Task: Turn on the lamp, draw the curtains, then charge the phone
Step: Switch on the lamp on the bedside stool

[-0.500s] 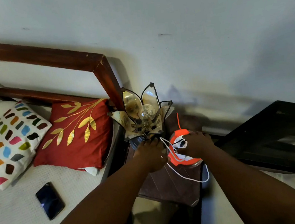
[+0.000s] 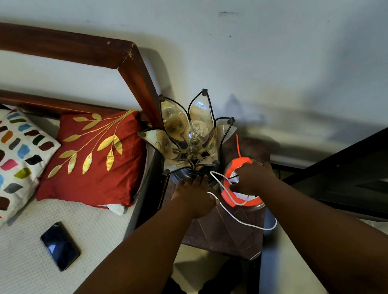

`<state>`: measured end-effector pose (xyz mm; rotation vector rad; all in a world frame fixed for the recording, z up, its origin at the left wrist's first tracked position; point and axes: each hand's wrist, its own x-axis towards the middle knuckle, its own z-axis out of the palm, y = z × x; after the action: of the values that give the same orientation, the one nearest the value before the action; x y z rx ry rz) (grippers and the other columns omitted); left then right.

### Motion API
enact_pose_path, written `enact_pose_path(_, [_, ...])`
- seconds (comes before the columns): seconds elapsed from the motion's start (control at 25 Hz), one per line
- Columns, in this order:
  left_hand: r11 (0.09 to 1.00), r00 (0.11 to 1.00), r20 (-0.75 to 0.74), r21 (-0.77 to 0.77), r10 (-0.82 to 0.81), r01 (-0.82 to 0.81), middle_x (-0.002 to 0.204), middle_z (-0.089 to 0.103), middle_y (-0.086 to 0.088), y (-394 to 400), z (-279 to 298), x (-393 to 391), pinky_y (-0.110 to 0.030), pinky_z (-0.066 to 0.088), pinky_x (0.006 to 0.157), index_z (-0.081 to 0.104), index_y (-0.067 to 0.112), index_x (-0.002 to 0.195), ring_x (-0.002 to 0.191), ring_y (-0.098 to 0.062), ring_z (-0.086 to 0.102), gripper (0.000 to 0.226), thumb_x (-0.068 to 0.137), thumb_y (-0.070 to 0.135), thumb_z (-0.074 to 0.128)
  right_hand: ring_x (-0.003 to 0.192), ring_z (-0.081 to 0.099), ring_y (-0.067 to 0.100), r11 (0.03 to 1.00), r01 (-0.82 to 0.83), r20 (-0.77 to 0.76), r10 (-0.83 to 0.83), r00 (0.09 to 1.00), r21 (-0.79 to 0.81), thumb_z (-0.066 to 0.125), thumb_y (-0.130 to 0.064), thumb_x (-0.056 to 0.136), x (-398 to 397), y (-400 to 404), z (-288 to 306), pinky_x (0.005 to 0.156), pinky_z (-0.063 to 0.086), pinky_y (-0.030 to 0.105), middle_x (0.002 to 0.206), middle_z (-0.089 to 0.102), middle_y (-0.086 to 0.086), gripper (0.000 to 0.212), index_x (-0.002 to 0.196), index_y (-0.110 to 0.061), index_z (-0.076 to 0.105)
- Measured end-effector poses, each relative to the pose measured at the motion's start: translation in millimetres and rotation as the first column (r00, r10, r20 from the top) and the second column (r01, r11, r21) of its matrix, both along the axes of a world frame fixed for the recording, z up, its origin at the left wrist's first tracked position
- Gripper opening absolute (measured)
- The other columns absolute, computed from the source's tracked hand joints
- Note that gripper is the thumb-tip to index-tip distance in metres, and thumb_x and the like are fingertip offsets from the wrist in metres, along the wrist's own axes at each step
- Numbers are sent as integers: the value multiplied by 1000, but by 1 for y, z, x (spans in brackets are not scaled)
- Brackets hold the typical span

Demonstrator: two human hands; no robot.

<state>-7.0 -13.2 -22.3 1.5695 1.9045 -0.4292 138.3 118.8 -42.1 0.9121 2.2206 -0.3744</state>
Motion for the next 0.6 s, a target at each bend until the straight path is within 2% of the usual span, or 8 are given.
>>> enact_pose_path(0.16, [1000, 1000, 10, 15, 8, -8, 158, 18, -13, 1, 1, -3, -48, 20, 115, 9, 13, 152, 144, -32, 20, 83, 91, 61, 37, 137, 31, 31, 992, 64, -13, -63, 998, 108, 41, -67, 83, -3, -9, 3, 111, 10, 60, 140, 50, 3, 58, 126, -31, 57])
enact_pose_path(0.28, [1000, 1000, 15, 17, 22, -23, 158, 17, -12, 1, 1, -4, -48, 18, 116, 9, 13, 152, 144, -31, 19, 82, 91, 61, 37, 136, 31, 32, 988, 44, 5, -45, 999, 146, 39, -67, 84, -5, -13, 6, 110, 10, 61, 143, 46, 5, 60, 130, -31, 54])
enact_pose_path(0.44, [998, 999, -20, 56, 39, -38, 155, 27, -11, -4, 0, -2, -47, 23, 112, 16, 12, 151, 139, -31, 29, 82, 90, 61, 40, 137, 27, 32, 974, 193, 15, -196, 980, 119, 38, -70, 82, -10, -14, 9, 110, 14, 58, 149, 35, 8, 69, 138, -28, 45])
enact_pose_path(0.6, [998, 999, -16, 24, 51, -51, 157, 22, -10, -11, 0, -2, -47, 19, 114, 14, 14, 152, 142, -30, 25, 82, 90, 62, 41, 142, 19, 32, 968, 233, 45, -238, 970, 89, 36, -72, 82, -7, -10, 11, 113, 8, 58, 153, 31, 9, 74, 138, -24, 45])
